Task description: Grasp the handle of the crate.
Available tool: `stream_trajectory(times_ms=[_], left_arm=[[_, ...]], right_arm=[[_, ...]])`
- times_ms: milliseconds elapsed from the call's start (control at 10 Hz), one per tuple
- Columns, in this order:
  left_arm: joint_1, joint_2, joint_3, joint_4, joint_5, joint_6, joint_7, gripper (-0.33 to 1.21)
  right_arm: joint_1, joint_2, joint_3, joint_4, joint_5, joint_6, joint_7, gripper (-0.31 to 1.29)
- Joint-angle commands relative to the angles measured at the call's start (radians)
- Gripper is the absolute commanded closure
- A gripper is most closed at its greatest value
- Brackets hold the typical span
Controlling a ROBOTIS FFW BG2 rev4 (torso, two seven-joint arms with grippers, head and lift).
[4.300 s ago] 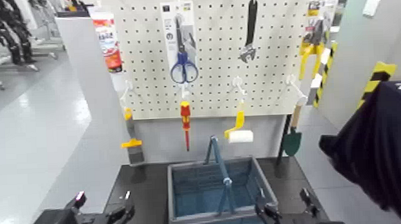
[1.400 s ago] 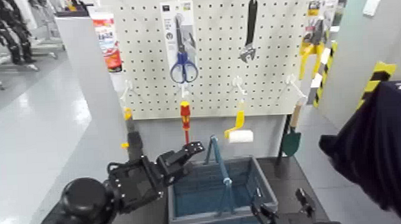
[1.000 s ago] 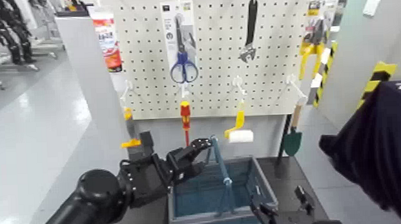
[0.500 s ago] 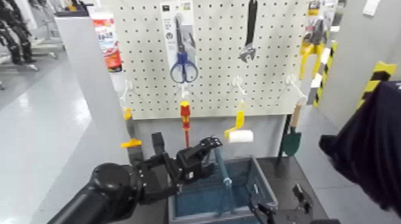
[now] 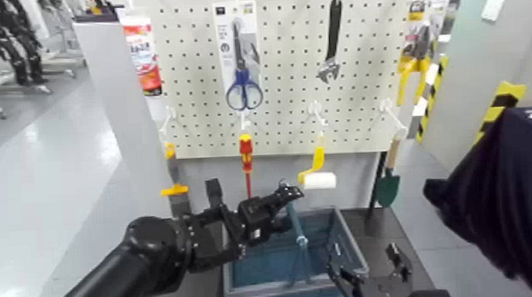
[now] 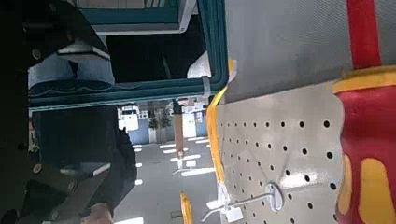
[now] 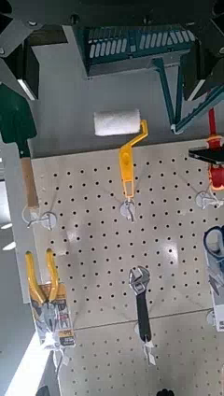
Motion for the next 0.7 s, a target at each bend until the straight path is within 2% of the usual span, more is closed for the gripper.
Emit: stream_trajectory(times_ms=[100,700], left_arm=[[0.000,-0.002,0.001,0.007,0.007,0.008,0.006,1.18],[0.023,-0.002,0.007,0.005,0.007,0.013,0.006,1.18]], right_arm=[[0.000,-0.002,0.000,0.001,-0.001,-0.001,0.000,0.14],[0.003,0.000,-0.003,0.001,-0.001,-0.002,0.000,0.14]])
